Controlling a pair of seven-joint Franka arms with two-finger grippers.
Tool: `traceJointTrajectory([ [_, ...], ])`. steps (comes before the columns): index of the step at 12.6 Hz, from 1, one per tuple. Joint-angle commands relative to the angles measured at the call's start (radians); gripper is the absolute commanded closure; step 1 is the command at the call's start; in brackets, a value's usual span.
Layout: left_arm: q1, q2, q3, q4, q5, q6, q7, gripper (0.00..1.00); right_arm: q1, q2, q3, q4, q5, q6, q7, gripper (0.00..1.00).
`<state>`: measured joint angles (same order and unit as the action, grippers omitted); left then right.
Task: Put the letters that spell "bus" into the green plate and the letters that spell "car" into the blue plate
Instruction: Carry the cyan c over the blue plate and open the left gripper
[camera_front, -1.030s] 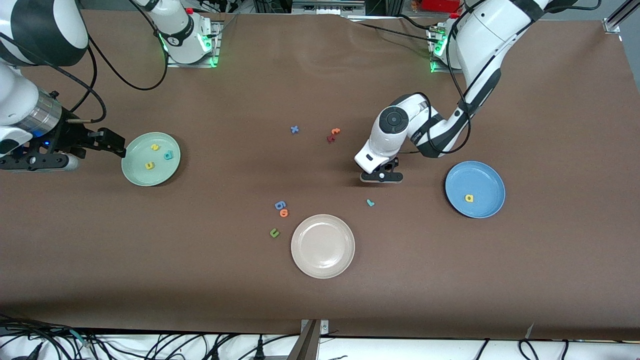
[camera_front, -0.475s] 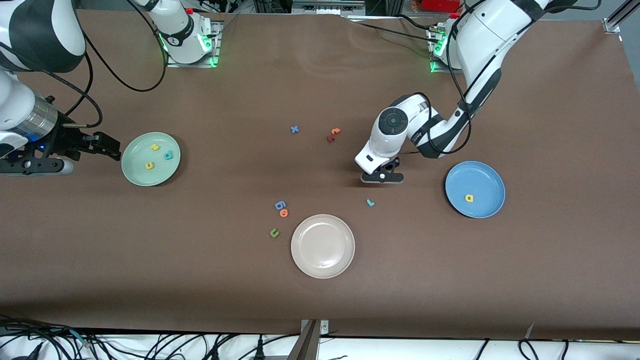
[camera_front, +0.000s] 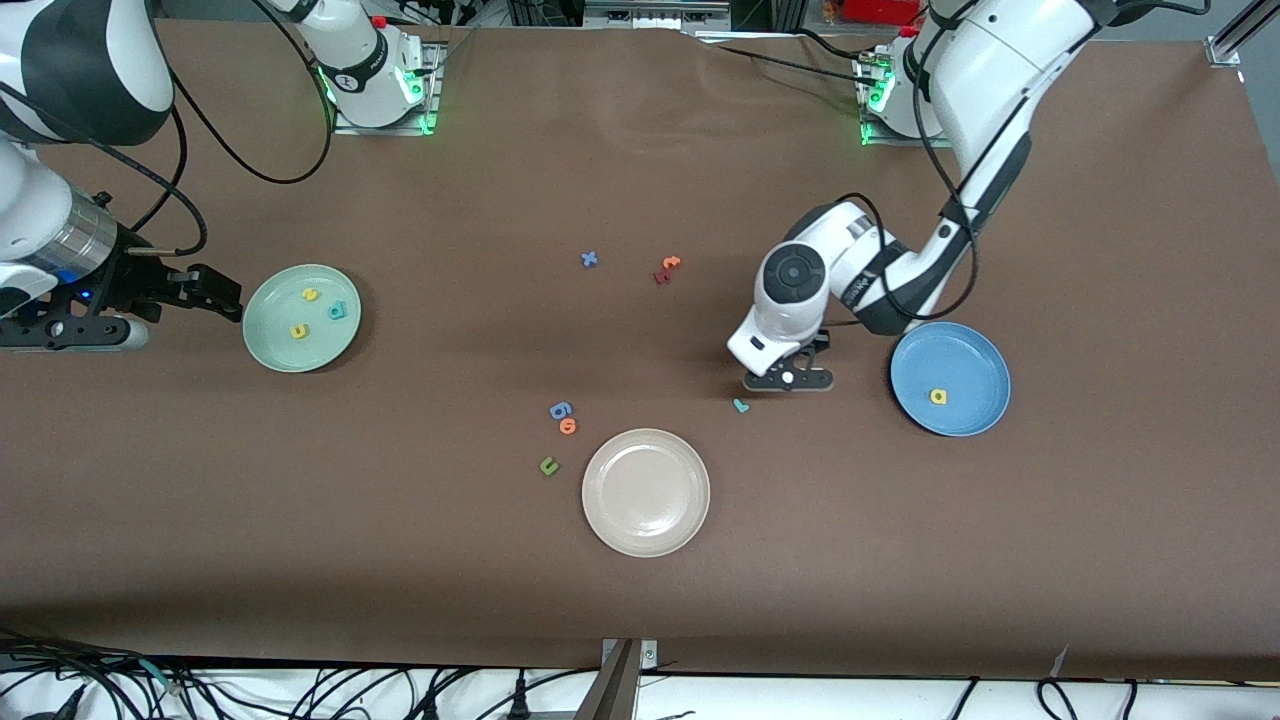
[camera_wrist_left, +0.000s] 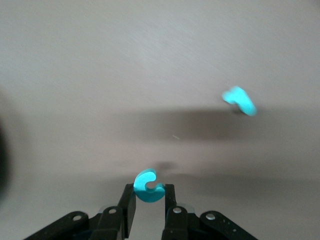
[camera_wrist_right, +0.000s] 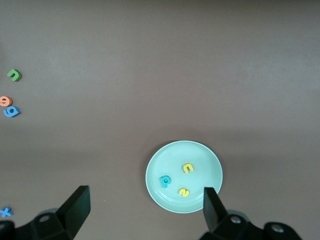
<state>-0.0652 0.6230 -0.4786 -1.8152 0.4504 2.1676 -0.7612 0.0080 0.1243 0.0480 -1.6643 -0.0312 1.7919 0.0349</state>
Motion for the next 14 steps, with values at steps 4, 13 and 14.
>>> traceJointTrajectory([
  [4, 0.201, -0.008, -0.008, 0.03, 0.016, -0.038, 0.29, 0.81, -0.01, 0.008, 0.012, 0.017, 0.017, -0.003, 0.003, 0.0],
  [13, 0.399, -0.003, -0.006, 0.028, 0.024, -0.094, 0.914, 0.0, -0.01, 0.011, 0.013, 0.017, 0.017, -0.005, 0.0, 0.0],
  [14, 0.406, -0.003, -0.006, 0.03, 0.018, -0.094, 0.945, 0.0, -0.01, 0.011, 0.013, 0.017, 0.017, -0.005, 0.0, 0.0],
])
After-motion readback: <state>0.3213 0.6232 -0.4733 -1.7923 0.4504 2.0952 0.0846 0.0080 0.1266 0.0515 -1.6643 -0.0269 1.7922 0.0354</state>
